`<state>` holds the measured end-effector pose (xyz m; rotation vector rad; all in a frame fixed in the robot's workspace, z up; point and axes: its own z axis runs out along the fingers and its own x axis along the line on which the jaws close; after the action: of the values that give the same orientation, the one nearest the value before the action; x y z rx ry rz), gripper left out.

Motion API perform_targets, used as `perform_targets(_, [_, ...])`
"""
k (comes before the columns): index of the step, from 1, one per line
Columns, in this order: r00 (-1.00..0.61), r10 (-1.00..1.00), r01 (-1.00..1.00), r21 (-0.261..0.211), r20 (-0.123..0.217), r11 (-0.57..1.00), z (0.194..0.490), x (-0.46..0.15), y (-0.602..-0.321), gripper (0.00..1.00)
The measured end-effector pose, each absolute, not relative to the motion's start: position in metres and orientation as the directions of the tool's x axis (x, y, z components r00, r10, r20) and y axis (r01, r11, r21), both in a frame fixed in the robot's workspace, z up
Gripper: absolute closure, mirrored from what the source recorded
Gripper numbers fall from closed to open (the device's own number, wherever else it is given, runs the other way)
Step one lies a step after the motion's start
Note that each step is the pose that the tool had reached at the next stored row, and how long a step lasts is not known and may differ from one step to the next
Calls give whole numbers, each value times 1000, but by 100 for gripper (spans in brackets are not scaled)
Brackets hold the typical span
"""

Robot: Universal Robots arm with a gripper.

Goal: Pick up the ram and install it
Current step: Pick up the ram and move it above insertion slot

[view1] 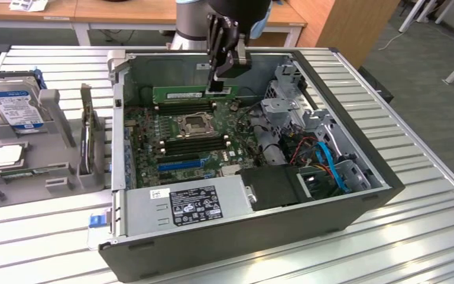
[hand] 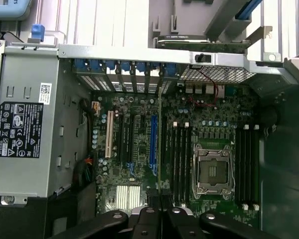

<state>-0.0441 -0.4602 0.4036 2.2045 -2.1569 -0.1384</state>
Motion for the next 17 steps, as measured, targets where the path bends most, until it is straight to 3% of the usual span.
perform_targets(17, [23, -999, -997, 73, -29, -25, 404, -44, -460, 88])
